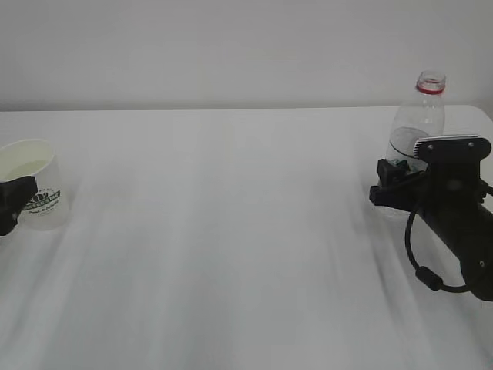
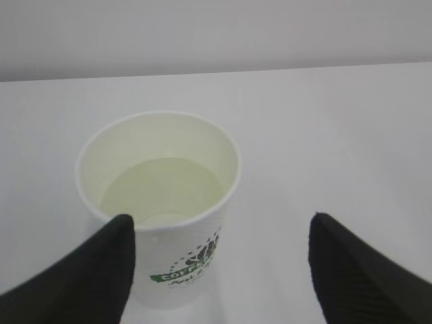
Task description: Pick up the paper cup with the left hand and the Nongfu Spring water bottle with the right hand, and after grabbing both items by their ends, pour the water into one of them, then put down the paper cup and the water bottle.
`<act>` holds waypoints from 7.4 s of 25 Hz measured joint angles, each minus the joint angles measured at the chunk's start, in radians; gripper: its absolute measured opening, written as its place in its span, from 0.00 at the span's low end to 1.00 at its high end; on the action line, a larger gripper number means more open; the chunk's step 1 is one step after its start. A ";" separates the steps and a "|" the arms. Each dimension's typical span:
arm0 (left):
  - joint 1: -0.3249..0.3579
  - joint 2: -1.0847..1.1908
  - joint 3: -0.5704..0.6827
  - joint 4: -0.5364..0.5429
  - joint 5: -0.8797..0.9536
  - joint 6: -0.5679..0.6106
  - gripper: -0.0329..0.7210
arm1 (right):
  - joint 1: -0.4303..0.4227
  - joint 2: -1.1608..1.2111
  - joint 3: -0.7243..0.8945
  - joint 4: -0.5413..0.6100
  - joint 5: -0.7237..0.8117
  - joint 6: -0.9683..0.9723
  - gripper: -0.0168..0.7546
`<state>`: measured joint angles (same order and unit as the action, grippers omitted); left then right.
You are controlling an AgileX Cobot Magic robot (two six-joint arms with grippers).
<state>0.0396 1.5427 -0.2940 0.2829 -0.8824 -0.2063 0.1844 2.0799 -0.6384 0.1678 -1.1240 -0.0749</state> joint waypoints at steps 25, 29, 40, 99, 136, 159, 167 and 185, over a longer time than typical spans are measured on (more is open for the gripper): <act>0.000 0.000 0.000 0.019 -0.008 0.000 0.80 | 0.000 -0.096 0.081 -0.017 -0.016 0.056 0.86; 0.000 0.000 0.000 0.020 -0.008 0.000 0.80 | 0.000 -0.127 0.118 -0.017 -0.016 0.011 0.86; 0.000 -0.003 0.000 0.023 0.007 0.000 0.80 | 0.000 -0.220 0.226 -0.021 -0.018 0.000 0.86; -0.205 -0.835 -0.098 0.370 0.990 -0.502 0.75 | 0.000 -0.972 0.466 -0.071 0.440 -0.036 0.83; -0.470 -1.038 -0.396 0.220 1.590 -0.362 0.74 | 0.000 -1.366 0.385 -0.053 0.959 -0.172 0.79; -0.470 -1.200 -0.398 -0.021 1.992 -0.185 0.73 | 0.000 -1.522 0.320 -0.062 1.228 -0.176 0.79; -0.470 -1.294 -0.305 -0.063 1.998 -0.185 0.72 | 0.000 -1.563 0.307 -0.076 1.319 -0.176 0.79; -0.470 -1.376 -0.243 -0.092 2.011 -0.184 0.71 | 0.000 -1.563 0.285 -0.078 1.418 -0.176 0.79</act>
<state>-0.4307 0.1664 -0.5373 0.1904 1.1284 -0.3904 0.1844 0.5167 -0.3529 0.0899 0.2943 -0.2513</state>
